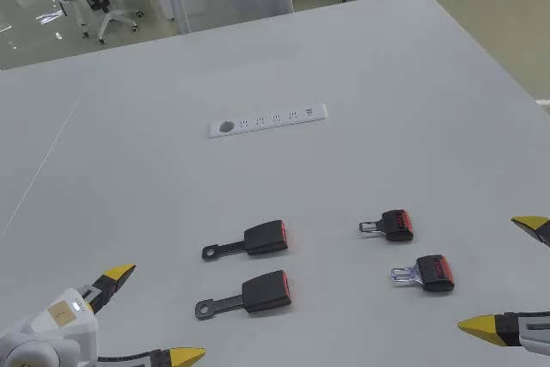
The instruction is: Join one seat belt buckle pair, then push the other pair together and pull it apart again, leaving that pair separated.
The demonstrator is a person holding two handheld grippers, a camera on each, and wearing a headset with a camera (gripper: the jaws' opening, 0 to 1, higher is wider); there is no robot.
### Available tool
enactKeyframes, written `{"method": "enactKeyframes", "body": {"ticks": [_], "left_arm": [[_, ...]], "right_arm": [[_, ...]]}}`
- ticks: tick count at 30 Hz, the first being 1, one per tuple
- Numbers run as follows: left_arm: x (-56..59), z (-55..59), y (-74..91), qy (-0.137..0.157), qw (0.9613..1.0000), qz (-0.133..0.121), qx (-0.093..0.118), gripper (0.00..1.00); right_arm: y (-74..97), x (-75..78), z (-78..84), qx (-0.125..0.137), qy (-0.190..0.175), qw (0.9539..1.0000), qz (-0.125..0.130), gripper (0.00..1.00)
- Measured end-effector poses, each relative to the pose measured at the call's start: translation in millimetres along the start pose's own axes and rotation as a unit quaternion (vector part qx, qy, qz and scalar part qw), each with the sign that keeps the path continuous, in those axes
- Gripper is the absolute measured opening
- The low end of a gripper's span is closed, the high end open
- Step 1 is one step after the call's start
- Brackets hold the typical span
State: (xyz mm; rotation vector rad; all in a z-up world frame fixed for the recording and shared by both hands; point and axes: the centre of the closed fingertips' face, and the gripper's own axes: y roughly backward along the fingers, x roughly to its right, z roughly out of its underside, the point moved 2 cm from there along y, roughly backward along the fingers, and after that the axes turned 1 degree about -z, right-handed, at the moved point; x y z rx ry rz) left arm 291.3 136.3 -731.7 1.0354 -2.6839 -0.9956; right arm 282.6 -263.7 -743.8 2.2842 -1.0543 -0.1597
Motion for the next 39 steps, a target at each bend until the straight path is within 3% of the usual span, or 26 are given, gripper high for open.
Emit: {"method": "enactKeyframes", "body": {"ticks": [4, 8, 14, 27, 30, 39], "left_arm": [[-4.9, 1.0, -2.1, 0.009, 0.9999, -0.006, -0.007, 0.98], [-5.6, -6.2, -5.8, 0.021, 0.9997, -0.012, -0.002, 0.96], [-8.0, -16.7, -7.4, 0.012, 0.9997, -0.020, 0.001, 0.96], [-9.5, -13.3, -7.7, 0.000, 0.9998, -0.021, -0.006, 0.98], [-12.1, -17.5, -6.4, 0.019, 0.9994, -0.027, 0.013, 0.97], [-13.8, -12.1, -2.0, 0.008, 0.9994, -0.033, 0.004, 0.97]], "right_arm": [[-1.9, 0.2, 0.8, 0.003, 0.001, 1.0000, -0.002, 1.00], [-2.8, -8.2, -0.8, 0.019, 0.006, 0.9994, -0.029, 1.00], [-4.8, -5.4, 6.6, 0.006, 0.011, 0.9996, -0.024, 1.00], [4.1, 6.8, 3.1, 0.009, 0.008, 0.9999, -0.003, 1.00], [4.7, 10.0, 8.7, -0.012, 0.005, 0.9999, 0.006, 1.00], [4.8, 3.9, 2.0, -0.007, 0.010, 0.9999, -0.002, 1.00]]}}
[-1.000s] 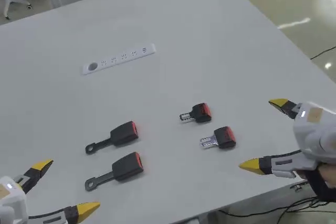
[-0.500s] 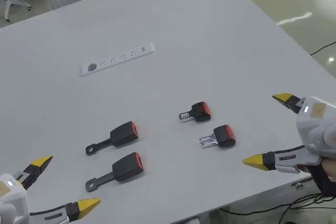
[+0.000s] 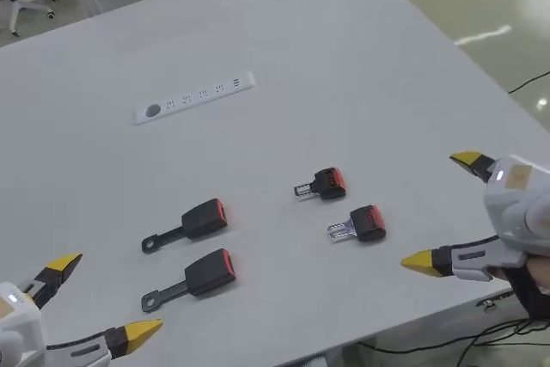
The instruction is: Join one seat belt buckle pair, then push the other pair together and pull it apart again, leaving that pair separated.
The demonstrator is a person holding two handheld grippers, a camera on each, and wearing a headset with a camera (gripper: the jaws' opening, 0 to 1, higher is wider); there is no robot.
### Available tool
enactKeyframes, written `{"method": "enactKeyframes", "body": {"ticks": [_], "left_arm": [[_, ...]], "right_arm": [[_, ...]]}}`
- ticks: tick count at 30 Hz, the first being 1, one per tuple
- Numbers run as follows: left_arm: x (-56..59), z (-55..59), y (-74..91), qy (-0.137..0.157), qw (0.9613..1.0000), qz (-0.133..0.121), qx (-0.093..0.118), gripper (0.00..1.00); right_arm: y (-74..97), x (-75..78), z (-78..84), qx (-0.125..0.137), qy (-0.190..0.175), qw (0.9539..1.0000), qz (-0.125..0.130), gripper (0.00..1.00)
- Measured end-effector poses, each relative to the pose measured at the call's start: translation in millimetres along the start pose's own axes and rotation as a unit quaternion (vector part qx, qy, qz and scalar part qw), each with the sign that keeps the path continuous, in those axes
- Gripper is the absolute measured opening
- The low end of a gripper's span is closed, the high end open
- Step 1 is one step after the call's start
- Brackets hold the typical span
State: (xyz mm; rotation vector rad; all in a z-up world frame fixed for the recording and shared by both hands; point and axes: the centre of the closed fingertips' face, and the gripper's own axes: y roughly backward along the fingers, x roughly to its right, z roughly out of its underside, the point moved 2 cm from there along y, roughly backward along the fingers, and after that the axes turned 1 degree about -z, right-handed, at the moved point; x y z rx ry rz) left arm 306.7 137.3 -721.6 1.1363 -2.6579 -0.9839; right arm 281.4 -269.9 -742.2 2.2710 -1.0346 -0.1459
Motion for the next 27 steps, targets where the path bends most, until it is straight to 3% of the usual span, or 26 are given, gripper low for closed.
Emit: {"method": "enactKeyframes", "body": {"ticks": [5, 7, 13, 18, 23, 25, 27], "left_arm": [[3.2, 2.4, 1.9, -0.003, 1.0000, 0.001, 0.000, 0.99], [6.5, 0.8, 2.0, 0.012, 0.9999, 0.006, 0.011, 0.99], [9.2, 8.1, 2.8, 0.003, 1.0000, 0.005, 0.004, 1.00], [8.7, 6.9, 3.9, 0.016, 0.9997, 0.001, 0.016, 1.00], [9.0, 7.7, 4.2, 0.013, 0.9998, 0.001, 0.014, 1.00], [9.4, 8.7, 3.7, 0.006, 0.9999, 0.001, 0.011, 1.00], [10.9, 12.7, 3.3, -0.028, 0.9996, 0.006, -0.002, 1.00]], "right_arm": [[2.4, -2.8, -11.7, 0.004, -0.005, 1.0000, -0.005, 1.00], [2.8, -3.4, -15.5, 0.006, -0.001, 1.0000, -0.007, 1.00], [2.0, -2.7, -20.0, 0.001, 0.005, 1.0000, -0.006, 1.00], [0.8, -4.8, -21.7, -0.004, -0.009, 0.9999, -0.011, 1.00], [0.5, -4.9, -24.4, -0.002, 0.007, 1.0000, -0.005, 1.00], [0.8, -5.5, -25.5, -0.001, 0.014, 0.9999, -0.008, 1.00], [1.2, -4.2, -26.0, 0.000, 0.012, 0.9999, -0.006, 1.00]]}}
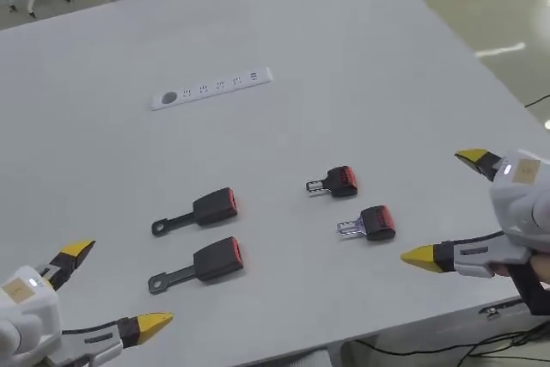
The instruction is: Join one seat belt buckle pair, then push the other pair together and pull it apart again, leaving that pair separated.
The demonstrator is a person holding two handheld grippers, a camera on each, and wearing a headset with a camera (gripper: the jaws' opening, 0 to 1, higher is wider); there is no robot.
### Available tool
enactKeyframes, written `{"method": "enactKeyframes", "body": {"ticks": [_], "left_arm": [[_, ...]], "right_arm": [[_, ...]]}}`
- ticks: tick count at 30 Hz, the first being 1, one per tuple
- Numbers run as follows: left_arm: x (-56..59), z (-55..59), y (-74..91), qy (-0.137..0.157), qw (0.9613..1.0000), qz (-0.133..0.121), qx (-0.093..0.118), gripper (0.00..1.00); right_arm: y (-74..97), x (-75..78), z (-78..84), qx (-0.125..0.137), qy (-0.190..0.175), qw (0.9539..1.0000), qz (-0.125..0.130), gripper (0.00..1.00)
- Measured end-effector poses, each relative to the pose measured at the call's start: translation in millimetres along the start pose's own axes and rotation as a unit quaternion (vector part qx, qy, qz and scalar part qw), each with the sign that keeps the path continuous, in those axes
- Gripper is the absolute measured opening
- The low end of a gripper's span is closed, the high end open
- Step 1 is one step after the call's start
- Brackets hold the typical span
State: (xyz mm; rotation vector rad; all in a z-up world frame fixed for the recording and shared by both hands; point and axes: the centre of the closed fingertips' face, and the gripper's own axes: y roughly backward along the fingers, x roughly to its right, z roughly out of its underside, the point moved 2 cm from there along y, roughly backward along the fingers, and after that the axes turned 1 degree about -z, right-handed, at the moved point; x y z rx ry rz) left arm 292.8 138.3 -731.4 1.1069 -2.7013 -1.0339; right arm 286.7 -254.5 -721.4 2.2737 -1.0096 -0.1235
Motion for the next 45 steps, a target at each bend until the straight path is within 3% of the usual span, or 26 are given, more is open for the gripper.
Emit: {"method": "enactKeyframes", "body": {"ticks": [1, 8, 13, 16, 19, 28, 32, 34, 45], "left_arm": [[1.7, 1.6, -0.6, -0.012, 0.9999, 0.002, -0.005, 1.00], [7.0, 1.7, -1.8, 0.014, 0.9998, 0.010, 0.008, 1.00], [8.7, 6.2, -1.1, 0.008, 0.9999, 0.012, 0.001, 1.00], [6.1, 10.0, -1.0, -0.005, 0.9999, 0.012, -0.007, 1.00], [3.7, 8.2, 0.4, 0.009, 0.9999, 0.008, -0.001, 1.00], [0.7, 3.8, -0.4, 0.003, 1.0000, 0.002, -0.004, 1.00], [6.3, -2.1, -1.6, -0.008, 0.9999, 0.010, -0.004, 1.00], [4.4, -1.0, -0.9, -0.005, 0.9999, 0.009, -0.002, 1.00], [-1.8, 6.3, 3.7, 0.007, 0.9999, -0.006, -0.003, 1.00]], "right_arm": [[0.2, -0.1, 0.2, 0.000, -0.001, 1.0000, 0.000, 1.00], [0.7, -3.8, 3.0, 0.001, -0.002, 1.0000, -0.006, 1.00], [0.8, -4.9, 2.3, 0.001, 0.001, 1.0000, -0.007, 1.00], [-0.9, -7.1, 2.7, -0.002, 0.001, 1.0000, -0.008, 1.00], [-3.5, -8.9, 8.6, -0.014, -0.004, 0.9998, -0.012, 1.00], [-3.9, -4.7, 10.3, -0.013, -0.008, 0.9998, -0.011, 1.00], [-4.0, -3.2, 1.4, -0.001, -0.004, 1.0000, -0.008, 1.00], [-4.6, -2.1, -3.4, 0.012, -0.004, 0.9999, -0.005, 1.00], [-9.6, -8.4, -13.4, 0.028, 0.012, 0.9994, -0.019, 0.96]]}}
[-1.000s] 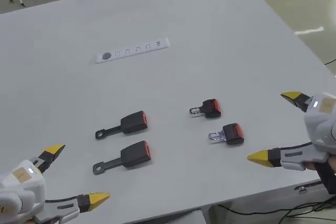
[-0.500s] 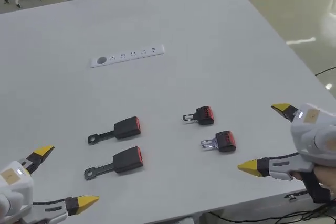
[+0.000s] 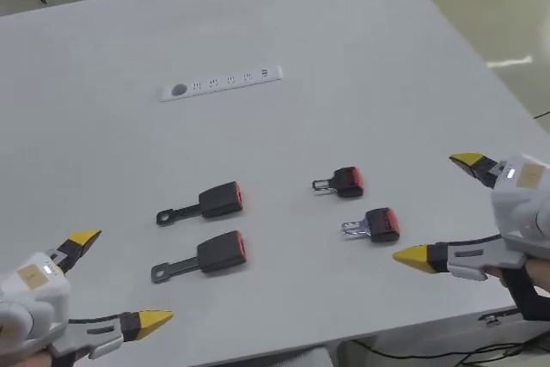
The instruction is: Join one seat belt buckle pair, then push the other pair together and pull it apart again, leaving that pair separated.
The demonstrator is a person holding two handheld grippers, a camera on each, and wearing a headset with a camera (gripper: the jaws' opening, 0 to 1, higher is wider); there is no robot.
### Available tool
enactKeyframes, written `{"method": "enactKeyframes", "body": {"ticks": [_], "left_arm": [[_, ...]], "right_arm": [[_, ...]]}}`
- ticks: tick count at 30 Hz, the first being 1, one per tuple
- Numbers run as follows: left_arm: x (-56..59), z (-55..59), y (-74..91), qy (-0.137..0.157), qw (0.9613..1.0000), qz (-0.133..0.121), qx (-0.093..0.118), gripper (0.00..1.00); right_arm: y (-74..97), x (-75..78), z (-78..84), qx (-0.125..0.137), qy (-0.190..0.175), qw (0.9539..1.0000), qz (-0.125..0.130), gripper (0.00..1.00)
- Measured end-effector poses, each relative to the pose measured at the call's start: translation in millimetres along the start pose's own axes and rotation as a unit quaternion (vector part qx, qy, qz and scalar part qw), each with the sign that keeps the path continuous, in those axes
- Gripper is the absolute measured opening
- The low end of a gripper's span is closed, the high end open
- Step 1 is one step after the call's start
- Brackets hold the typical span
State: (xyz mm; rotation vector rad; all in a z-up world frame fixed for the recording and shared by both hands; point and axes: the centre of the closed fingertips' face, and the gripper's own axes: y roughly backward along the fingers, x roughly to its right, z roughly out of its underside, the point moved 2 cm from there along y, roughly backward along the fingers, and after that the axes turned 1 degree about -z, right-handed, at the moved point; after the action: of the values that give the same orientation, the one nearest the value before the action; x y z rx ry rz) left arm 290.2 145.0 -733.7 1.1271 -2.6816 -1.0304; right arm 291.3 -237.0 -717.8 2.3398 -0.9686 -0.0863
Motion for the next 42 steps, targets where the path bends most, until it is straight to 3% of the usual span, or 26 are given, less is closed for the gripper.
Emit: {"method": "enactKeyframes", "body": {"ticks": [4, 6, 17, 26, 33, 42], "left_arm": [[-1.9, 0.2, -1.5, 0.009, 1.0000, -0.001, 0.002, 1.00], [-0.4, 0.7, -2.8, 0.007, 1.0000, 0.004, 0.000, 1.00], [3.5, 0.5, -5.7, -0.004, 0.9998, 0.017, -0.004, 1.00], [4.6, 5.7, -11.1, -0.007, 0.9995, 0.025, -0.019, 0.97], [9.4, 3.2, -19.5, -0.021, 0.9989, 0.036, -0.021, 0.97], [6.5, -1.2, -34.8, -0.041, 0.9974, 0.048, -0.036, 0.87]], "right_arm": [[-3.1, -6.0, -2.3, -0.005, 0.012, 0.9999, -0.006, 0.97], [-4.1, -3.8, -4.1, -0.006, 0.021, 0.9998, 0.005, 0.97], [-5.0, -0.5, -4.8, -0.013, 0.019, 0.9997, 0.008, 0.94], [-8.0, -2.8, 0.3, -0.040, 0.050, 0.9979, -0.005, 0.83], [-11.0, -3.2, 0.3, -0.040, 0.052, 0.9978, -0.013, 0.79], [-22.4, 0.4, 4.3, -0.049, 0.062, 0.9964, -0.030, 0.73]]}}
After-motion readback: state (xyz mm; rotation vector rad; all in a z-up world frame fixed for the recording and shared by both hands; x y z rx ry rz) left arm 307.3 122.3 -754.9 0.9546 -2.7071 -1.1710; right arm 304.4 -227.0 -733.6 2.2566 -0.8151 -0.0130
